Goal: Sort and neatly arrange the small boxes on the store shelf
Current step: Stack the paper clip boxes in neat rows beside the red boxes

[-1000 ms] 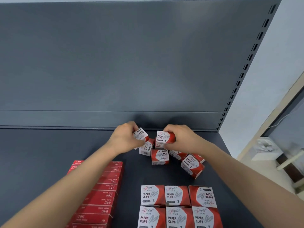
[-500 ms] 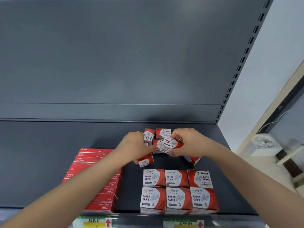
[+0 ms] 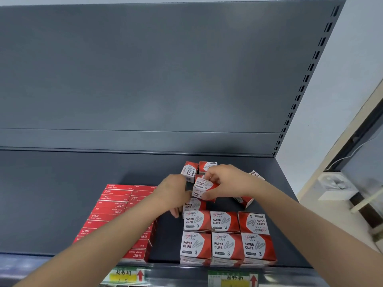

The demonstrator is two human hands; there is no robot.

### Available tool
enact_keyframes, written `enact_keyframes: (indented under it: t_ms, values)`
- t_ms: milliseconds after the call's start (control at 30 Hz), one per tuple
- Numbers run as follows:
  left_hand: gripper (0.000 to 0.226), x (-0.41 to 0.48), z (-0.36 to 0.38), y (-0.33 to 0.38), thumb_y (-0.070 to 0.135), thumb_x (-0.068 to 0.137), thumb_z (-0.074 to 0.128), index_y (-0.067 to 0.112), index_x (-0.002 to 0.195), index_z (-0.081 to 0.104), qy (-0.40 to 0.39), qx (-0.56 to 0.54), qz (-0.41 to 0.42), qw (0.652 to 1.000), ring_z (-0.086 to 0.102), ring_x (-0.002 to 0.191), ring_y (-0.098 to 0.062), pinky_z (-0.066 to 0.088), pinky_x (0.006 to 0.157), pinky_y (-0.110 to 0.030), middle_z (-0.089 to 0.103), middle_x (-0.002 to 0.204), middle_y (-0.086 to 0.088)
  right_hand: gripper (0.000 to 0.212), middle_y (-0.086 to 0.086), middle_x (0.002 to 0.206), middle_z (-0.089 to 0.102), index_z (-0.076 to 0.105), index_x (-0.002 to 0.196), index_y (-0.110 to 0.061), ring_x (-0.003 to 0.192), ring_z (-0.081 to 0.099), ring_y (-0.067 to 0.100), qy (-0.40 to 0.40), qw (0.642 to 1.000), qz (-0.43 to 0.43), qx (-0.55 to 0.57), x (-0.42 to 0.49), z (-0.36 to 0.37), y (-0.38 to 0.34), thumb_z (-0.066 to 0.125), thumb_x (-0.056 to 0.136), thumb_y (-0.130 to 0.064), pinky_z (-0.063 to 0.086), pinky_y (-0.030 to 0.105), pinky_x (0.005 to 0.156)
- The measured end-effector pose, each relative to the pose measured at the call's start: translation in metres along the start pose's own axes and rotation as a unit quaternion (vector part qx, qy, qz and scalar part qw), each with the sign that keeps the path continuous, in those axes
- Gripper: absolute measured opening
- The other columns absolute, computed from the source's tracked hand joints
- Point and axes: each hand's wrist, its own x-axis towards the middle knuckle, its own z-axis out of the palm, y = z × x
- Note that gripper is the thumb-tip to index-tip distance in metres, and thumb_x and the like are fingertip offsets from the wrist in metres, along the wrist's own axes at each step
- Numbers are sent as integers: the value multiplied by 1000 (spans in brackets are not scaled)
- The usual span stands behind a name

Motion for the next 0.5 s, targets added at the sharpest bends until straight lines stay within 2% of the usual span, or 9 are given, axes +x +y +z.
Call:
enact_keyframes:
  t_ms: [167, 233, 333, 400, 500]
  values:
    - [20, -3, -19, -16, 11, 92, 44, 3, 93, 62, 67, -79, 41, 994, 72, 67, -23, 60, 65, -29, 73, 81, -15, 44, 1, 107, 61, 56, 113, -17, 95, 57, 18, -60, 994, -74, -56, 8, 12, -12, 65, 80, -45, 51, 36, 84]
    - [22, -5, -20, -18, 20, 94, 48, 5, 94, 63, 37, -124, 46, 991, 72, 76, -23, 60, 73, -33, 72, 88, -15, 40, 2, 103, 61, 56, 114, -15, 90, 55, 19, -80, 990, -86, -81, 11, 16, -12, 54, 88, -45, 48, 34, 78]
    - [30, -8, -17, -19, 32, 91, 56, 6, 98, 68, -43, -166, 53, 984, 70, 89, -19, 59, 79, -32, 71, 97, -12, 34, 3, 104, 60, 58, 120, -11, 86, 51, 13, -88, 991, -80, -62, 14, 14, -10, 43, 96, -32, 42, 22, 72]
    - [33, -9, -16, -20, 35, 85, 64, 7, 99, 70, -76, -184, 71, 977, 70, 90, -19, 58, 82, -32, 72, 96, -9, 33, 4, 114, 62, 57, 122, -11, 91, 52, 12, -96, 991, -75, -52, 14, 13, -7, 43, 97, -27, 43, 22, 77]
    - [30, -9, -15, -22, 36, 80, 69, 10, 96, 72, -86, -145, 88, 982, 71, 85, -19, 57, 85, -35, 74, 91, -6, 33, 5, 119, 62, 57, 122, -11, 101, 57, 17, -113, 989, -79, -53, 11, 14, -2, 44, 96, -26, 46, 27, 87]
